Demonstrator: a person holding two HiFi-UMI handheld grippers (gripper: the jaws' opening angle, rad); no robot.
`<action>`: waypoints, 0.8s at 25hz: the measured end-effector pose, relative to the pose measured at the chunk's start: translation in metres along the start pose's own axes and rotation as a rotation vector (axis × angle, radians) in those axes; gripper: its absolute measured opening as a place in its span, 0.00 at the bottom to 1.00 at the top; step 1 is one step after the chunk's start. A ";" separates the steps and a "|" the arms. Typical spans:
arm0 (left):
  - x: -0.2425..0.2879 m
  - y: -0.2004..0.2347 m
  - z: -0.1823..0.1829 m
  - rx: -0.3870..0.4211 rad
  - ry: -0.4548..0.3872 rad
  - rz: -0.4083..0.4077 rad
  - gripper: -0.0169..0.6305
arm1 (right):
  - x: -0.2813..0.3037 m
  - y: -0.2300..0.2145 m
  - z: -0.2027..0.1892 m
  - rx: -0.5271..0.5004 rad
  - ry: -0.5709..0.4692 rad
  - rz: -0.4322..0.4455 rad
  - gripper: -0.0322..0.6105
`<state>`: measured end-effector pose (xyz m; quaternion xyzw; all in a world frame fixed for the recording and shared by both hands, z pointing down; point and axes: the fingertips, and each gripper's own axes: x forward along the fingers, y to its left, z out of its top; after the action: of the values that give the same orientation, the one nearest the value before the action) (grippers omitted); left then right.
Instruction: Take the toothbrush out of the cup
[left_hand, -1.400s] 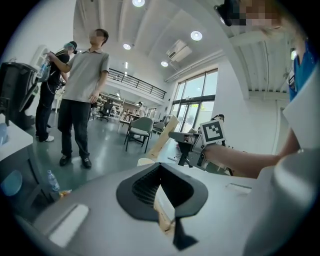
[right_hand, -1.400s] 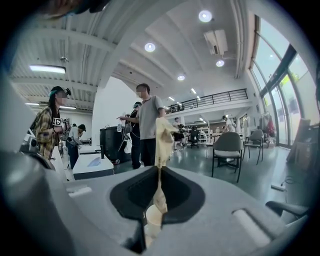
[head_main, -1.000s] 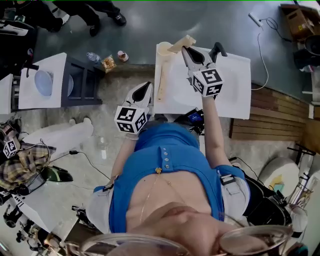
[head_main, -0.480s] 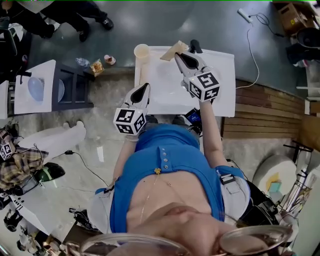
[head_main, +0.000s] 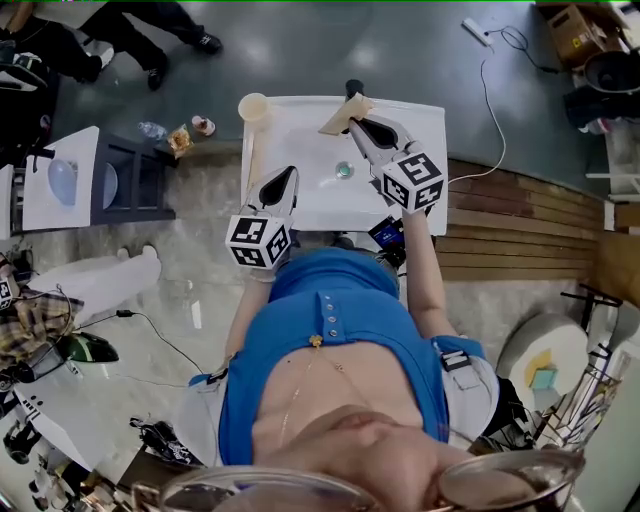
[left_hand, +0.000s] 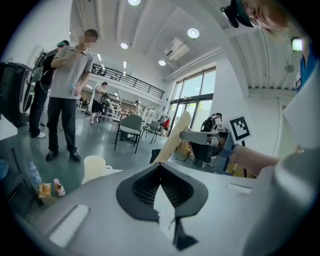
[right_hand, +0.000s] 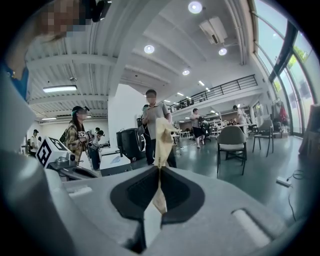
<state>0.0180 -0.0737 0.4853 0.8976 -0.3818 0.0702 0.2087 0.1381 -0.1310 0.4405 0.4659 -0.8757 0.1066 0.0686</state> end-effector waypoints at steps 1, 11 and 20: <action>0.004 -0.006 -0.001 0.000 0.002 -0.002 0.03 | -0.007 -0.004 -0.001 -0.001 0.004 0.003 0.07; 0.039 -0.052 -0.011 0.009 0.025 -0.036 0.03 | -0.062 -0.052 -0.027 0.019 0.059 -0.048 0.07; 0.062 -0.081 -0.026 0.015 0.070 -0.078 0.03 | -0.113 -0.112 -0.069 0.096 0.146 -0.194 0.07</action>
<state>0.1206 -0.0528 0.5004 0.9104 -0.3384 0.0963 0.2177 0.2949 -0.0842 0.4962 0.5420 -0.8132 0.1749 0.1198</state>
